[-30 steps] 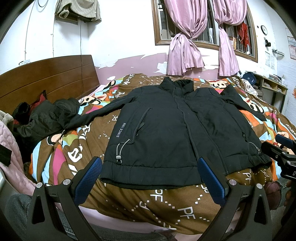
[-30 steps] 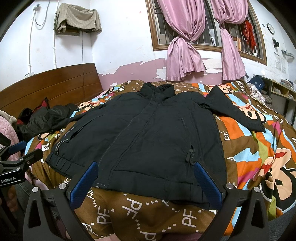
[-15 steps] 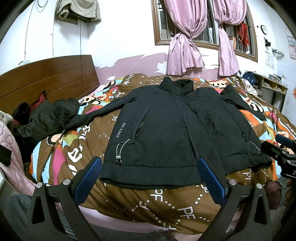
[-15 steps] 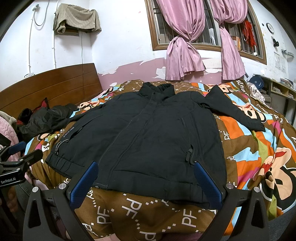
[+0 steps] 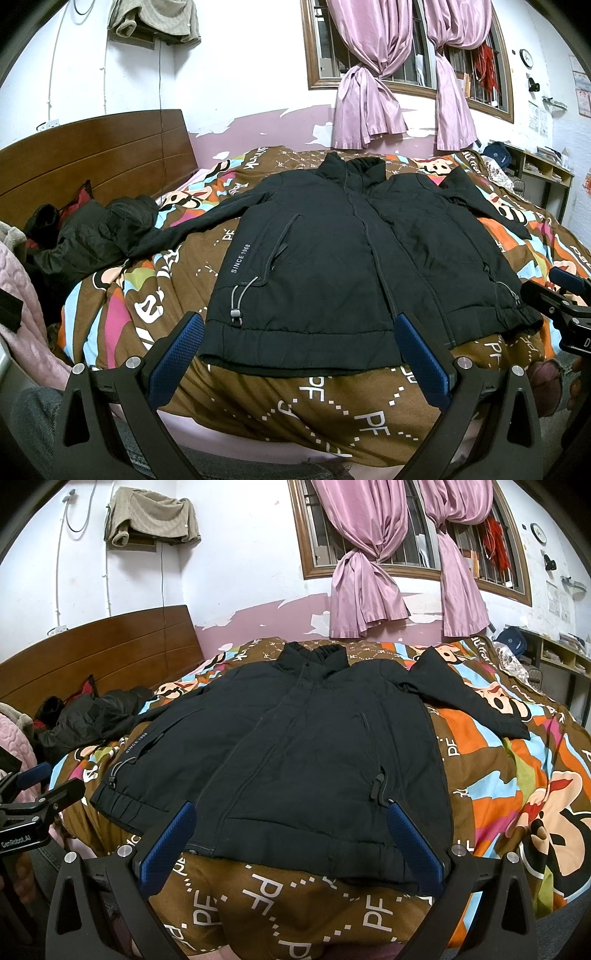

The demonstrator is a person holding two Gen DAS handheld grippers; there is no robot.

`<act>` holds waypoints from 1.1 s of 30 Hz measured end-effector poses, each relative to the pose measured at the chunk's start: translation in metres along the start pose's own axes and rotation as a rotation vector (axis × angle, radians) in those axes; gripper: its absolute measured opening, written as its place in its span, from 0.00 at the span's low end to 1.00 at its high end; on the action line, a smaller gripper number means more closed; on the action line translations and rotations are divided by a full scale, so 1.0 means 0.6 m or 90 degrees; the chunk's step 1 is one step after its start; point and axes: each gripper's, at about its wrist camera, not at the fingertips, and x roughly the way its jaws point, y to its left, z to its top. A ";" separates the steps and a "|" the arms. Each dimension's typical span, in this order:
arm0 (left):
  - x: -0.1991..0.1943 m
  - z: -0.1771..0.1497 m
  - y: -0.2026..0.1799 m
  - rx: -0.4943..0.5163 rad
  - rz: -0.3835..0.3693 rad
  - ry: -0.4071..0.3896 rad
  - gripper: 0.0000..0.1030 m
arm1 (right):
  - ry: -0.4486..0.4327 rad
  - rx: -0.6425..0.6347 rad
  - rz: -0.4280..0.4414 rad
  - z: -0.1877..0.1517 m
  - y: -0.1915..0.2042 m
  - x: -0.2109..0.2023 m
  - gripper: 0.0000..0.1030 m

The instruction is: Fold large clothes

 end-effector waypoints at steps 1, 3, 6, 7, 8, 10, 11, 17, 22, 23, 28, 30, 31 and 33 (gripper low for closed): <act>0.000 0.000 0.000 0.000 -0.001 0.000 0.98 | 0.000 0.000 0.000 0.000 0.000 0.000 1.00; 0.000 0.000 0.000 0.000 -0.001 0.000 0.98 | 0.000 0.000 0.000 0.000 -0.001 0.000 1.00; 0.000 0.000 0.000 0.000 -0.001 0.000 0.98 | 0.000 0.000 0.000 0.000 -0.001 0.000 1.00; 0.000 0.000 0.000 0.000 -0.001 0.000 0.98 | 0.000 0.000 0.000 -0.001 -0.001 0.000 1.00; 0.000 0.000 0.000 0.000 -0.001 0.000 0.98 | 0.000 0.000 0.000 -0.001 -0.001 0.000 1.00; 0.000 0.000 0.000 0.000 -0.001 0.000 0.98 | 0.000 0.000 0.000 -0.001 -0.001 0.000 1.00; -0.001 0.000 0.001 0.000 -0.001 0.000 0.98 | 0.001 0.001 0.000 -0.001 -0.002 0.001 1.00; 0.000 0.000 0.000 0.000 -0.001 0.000 0.98 | 0.001 0.001 0.000 -0.001 -0.002 0.001 1.00; 0.000 0.000 0.000 0.001 -0.001 0.001 0.98 | 0.002 0.001 0.000 -0.001 -0.001 0.001 1.00; 0.000 0.000 0.000 0.001 -0.001 0.001 0.98 | 0.002 0.002 0.000 -0.001 -0.001 0.001 1.00; 0.000 0.000 0.000 0.000 0.000 0.001 0.98 | 0.003 0.006 -0.003 -0.001 0.002 -0.002 1.00; 0.000 0.000 0.000 0.000 0.000 0.002 0.98 | 0.006 0.014 0.001 -0.001 -0.003 0.005 1.00; 0.000 0.000 0.000 0.000 0.000 0.002 0.98 | 0.008 0.016 0.003 -0.003 -0.007 0.005 1.00; 0.000 0.000 0.001 -0.003 0.000 0.005 0.98 | 0.013 0.020 0.000 -0.008 -0.010 0.010 1.00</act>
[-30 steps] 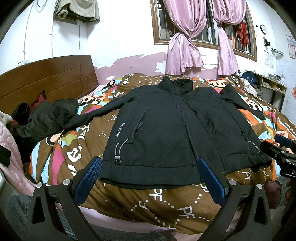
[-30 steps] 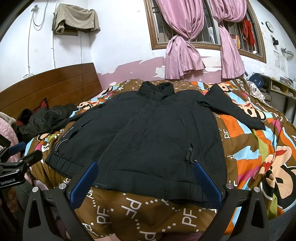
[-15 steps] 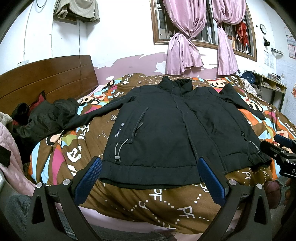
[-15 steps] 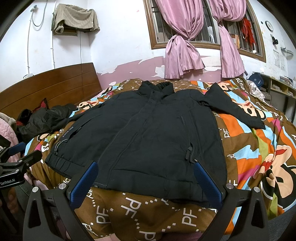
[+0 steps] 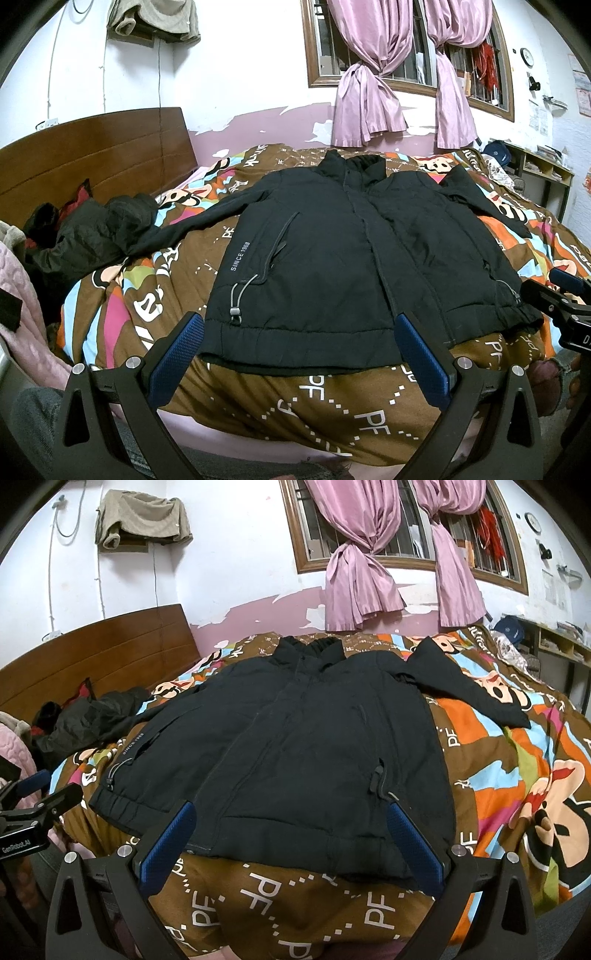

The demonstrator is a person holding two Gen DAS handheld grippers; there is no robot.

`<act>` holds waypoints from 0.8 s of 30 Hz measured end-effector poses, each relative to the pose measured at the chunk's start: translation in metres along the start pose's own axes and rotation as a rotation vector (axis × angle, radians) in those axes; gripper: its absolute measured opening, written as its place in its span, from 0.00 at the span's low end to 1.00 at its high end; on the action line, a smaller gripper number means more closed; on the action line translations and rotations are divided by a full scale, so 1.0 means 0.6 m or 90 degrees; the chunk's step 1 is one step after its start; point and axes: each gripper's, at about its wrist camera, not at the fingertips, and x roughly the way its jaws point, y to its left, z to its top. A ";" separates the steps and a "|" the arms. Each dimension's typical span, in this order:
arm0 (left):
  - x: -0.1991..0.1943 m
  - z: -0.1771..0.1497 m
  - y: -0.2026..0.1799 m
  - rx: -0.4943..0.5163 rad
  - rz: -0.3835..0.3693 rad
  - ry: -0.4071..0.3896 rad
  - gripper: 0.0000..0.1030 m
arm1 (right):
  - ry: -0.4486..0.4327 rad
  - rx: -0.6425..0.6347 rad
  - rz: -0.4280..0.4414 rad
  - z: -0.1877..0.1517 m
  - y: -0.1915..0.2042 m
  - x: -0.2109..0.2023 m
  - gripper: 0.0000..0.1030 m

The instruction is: Fold large clothes

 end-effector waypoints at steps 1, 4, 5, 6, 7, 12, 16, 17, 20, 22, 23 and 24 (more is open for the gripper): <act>-0.003 -0.001 -0.001 -0.002 -0.001 0.002 0.98 | -0.001 0.000 -0.006 -0.001 -0.001 0.001 1.00; 0.003 -0.004 0.002 -0.006 -0.001 0.006 0.98 | -0.005 0.006 -0.023 0.011 -0.006 -0.001 1.00; 0.006 0.002 0.006 -0.008 -0.002 0.008 0.98 | -0.010 0.010 -0.029 0.015 -0.007 -0.004 1.00; 0.006 0.004 0.008 -0.012 -0.004 0.010 0.98 | -0.013 0.014 -0.032 0.020 -0.009 -0.008 1.00; 0.012 0.005 0.012 -0.016 -0.009 0.012 0.98 | -0.016 0.018 -0.034 0.027 -0.012 -0.011 1.00; 0.013 0.039 0.012 -0.019 -0.040 0.001 0.98 | -0.019 0.037 -0.031 0.088 -0.039 -0.023 1.00; 0.026 0.096 0.001 -0.009 -0.060 -0.002 0.98 | 0.014 0.064 -0.031 0.159 -0.091 -0.014 1.00; 0.031 0.113 -0.001 -0.006 -0.063 -0.001 0.98 | 0.022 0.067 -0.039 0.174 -0.104 -0.008 1.00; 0.047 0.155 -0.009 -0.003 -0.058 -0.004 0.98 | 0.053 0.078 -0.102 0.223 -0.151 0.005 1.00; 0.062 0.183 -0.013 -0.003 -0.057 -0.007 0.98 | 0.070 0.097 -0.124 0.252 -0.185 0.012 1.00; 0.070 0.192 -0.015 0.000 -0.059 -0.005 0.98 | 0.077 0.112 -0.132 0.269 -0.206 0.015 1.00; 0.080 0.205 -0.018 0.005 -0.061 -0.001 0.98 | 0.082 0.128 -0.140 0.287 -0.228 0.017 1.00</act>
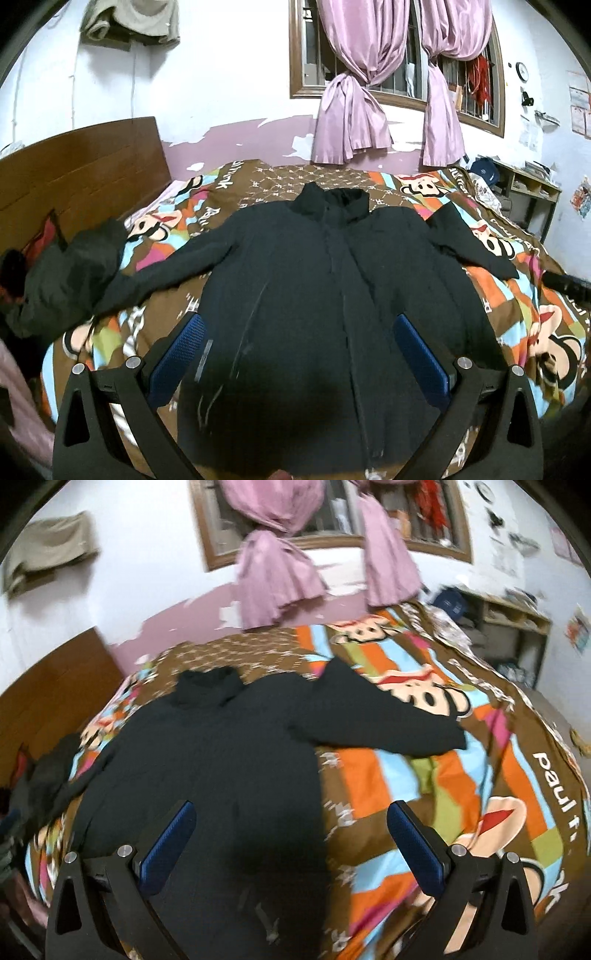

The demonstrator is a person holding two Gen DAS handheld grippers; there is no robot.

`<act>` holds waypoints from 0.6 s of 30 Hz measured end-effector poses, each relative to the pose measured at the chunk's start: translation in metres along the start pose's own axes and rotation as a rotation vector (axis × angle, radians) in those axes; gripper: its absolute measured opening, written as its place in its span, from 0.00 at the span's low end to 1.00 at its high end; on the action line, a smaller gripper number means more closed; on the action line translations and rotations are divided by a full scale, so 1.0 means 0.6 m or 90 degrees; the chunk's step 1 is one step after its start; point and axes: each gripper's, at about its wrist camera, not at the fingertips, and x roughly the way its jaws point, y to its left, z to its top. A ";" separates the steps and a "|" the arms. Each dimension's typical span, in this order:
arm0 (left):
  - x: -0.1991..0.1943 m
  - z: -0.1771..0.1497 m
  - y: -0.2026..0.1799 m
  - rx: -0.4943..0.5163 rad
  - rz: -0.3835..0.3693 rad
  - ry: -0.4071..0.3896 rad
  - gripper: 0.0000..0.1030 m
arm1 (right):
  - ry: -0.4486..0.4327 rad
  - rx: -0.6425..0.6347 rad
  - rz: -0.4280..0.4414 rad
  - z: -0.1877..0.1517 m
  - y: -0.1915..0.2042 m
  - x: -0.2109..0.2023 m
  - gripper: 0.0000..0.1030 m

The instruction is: Fold large clothes

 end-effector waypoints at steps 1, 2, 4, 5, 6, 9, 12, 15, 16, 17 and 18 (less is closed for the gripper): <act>0.012 0.014 -0.004 0.007 -0.002 0.003 0.98 | 0.004 0.013 -0.011 0.023 -0.017 0.004 1.00; 0.022 0.024 -0.006 0.012 -0.004 0.004 0.98 | 0.003 0.022 -0.021 0.046 -0.038 0.012 1.00; 0.047 0.046 -0.015 0.029 -0.009 0.005 0.98 | -0.005 0.030 -0.052 0.087 -0.066 0.022 1.00; 0.060 0.057 -0.021 0.036 -0.015 0.006 0.98 | -0.014 0.033 -0.076 0.105 -0.078 0.026 1.00; 0.074 0.068 -0.026 0.041 -0.021 0.007 0.98 | -0.021 0.034 -0.097 0.122 -0.089 0.031 1.00; 0.119 0.094 -0.039 0.033 -0.046 0.006 0.98 | -0.022 0.043 -0.110 0.161 -0.123 0.065 1.00; 0.168 0.109 -0.058 0.024 -0.070 0.020 0.98 | 0.006 0.092 -0.121 0.177 -0.165 0.115 1.00; 0.232 0.129 -0.084 0.021 -0.090 0.036 0.98 | 0.018 0.156 -0.141 0.168 -0.209 0.170 1.00; 0.253 0.130 -0.092 0.019 -0.099 0.042 0.98 | 0.018 0.170 -0.142 0.164 -0.220 0.182 1.00; 0.270 0.137 -0.099 0.019 -0.106 0.047 0.98 | 0.021 0.194 -0.141 0.155 -0.239 0.207 1.00; 0.299 0.139 -0.109 0.018 -0.117 0.057 0.98 | 0.029 0.216 -0.146 0.149 -0.257 0.230 1.00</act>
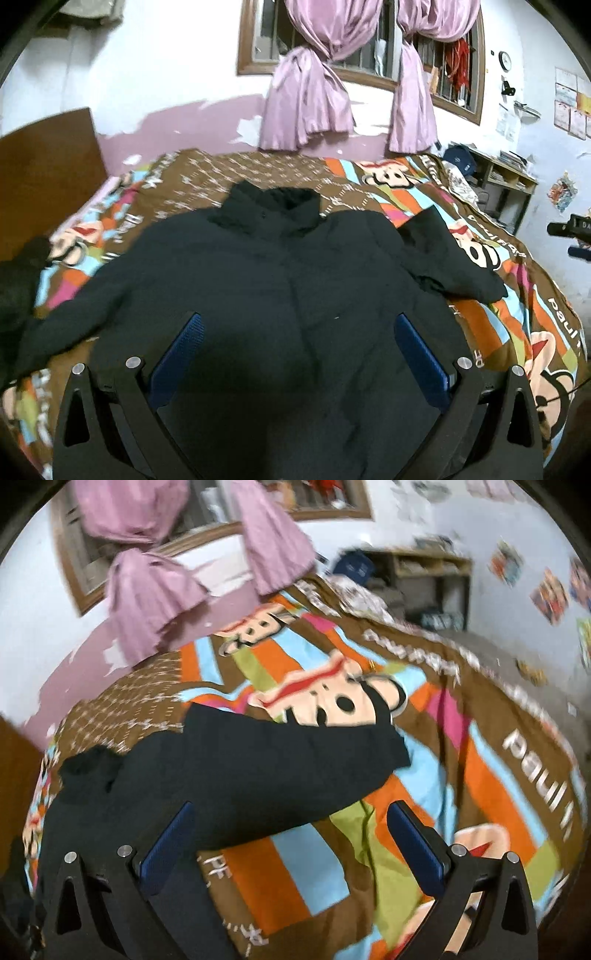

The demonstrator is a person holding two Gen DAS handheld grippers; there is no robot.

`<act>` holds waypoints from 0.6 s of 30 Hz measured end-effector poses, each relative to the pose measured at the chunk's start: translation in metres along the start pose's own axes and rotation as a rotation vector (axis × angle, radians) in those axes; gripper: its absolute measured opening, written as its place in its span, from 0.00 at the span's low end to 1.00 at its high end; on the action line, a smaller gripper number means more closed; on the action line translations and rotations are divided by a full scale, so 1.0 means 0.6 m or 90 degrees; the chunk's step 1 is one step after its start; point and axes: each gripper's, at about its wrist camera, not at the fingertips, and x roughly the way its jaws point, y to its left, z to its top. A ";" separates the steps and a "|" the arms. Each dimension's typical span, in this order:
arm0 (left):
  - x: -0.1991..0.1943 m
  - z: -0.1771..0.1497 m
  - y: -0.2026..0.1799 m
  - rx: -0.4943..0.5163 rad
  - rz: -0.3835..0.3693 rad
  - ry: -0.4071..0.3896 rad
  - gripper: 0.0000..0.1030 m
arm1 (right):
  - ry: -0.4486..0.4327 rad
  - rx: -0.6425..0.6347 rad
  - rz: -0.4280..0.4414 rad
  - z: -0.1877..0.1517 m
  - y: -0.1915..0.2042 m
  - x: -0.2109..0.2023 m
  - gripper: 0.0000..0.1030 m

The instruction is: Fold large clothes

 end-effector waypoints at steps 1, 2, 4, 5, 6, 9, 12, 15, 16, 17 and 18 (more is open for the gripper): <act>0.022 0.006 -0.003 -0.002 -0.010 0.007 0.98 | 0.014 0.029 -0.016 -0.003 -0.016 0.032 1.00; 0.037 0.012 -0.004 -0.005 -0.017 0.011 0.98 | 0.023 0.051 -0.024 -0.004 -0.026 0.051 1.00; 0.078 0.021 -0.008 -0.008 -0.036 0.018 0.98 | 0.053 0.119 -0.032 -0.016 -0.058 0.114 1.00; 0.100 0.025 -0.009 -0.011 -0.043 0.024 0.98 | 0.058 0.143 -0.039 -0.020 -0.071 0.136 1.00; 0.114 0.030 -0.012 -0.013 -0.048 0.028 0.98 | 0.057 0.162 -0.041 -0.024 -0.080 0.153 1.00; 0.167 0.035 -0.016 -0.013 -0.050 0.057 0.98 | 0.069 0.205 -0.020 -0.033 -0.103 0.207 1.00; 0.210 0.034 -0.020 0.003 -0.060 0.073 0.98 | 0.116 0.271 0.081 -0.044 -0.129 0.255 1.00; 0.255 0.036 -0.029 0.008 -0.085 0.088 0.98 | 0.111 0.320 0.132 -0.049 -0.152 0.268 1.00; 0.272 0.038 -0.033 0.006 -0.097 0.092 0.98 | 0.114 0.323 0.131 -0.048 -0.157 0.272 1.00; 0.284 0.040 -0.037 0.003 -0.109 0.094 0.98 | 0.120 0.325 0.123 -0.047 -0.164 0.277 1.00; 0.299 0.039 -0.043 -0.005 -0.125 0.096 0.98 | 0.124 0.329 0.121 -0.048 -0.167 0.279 1.00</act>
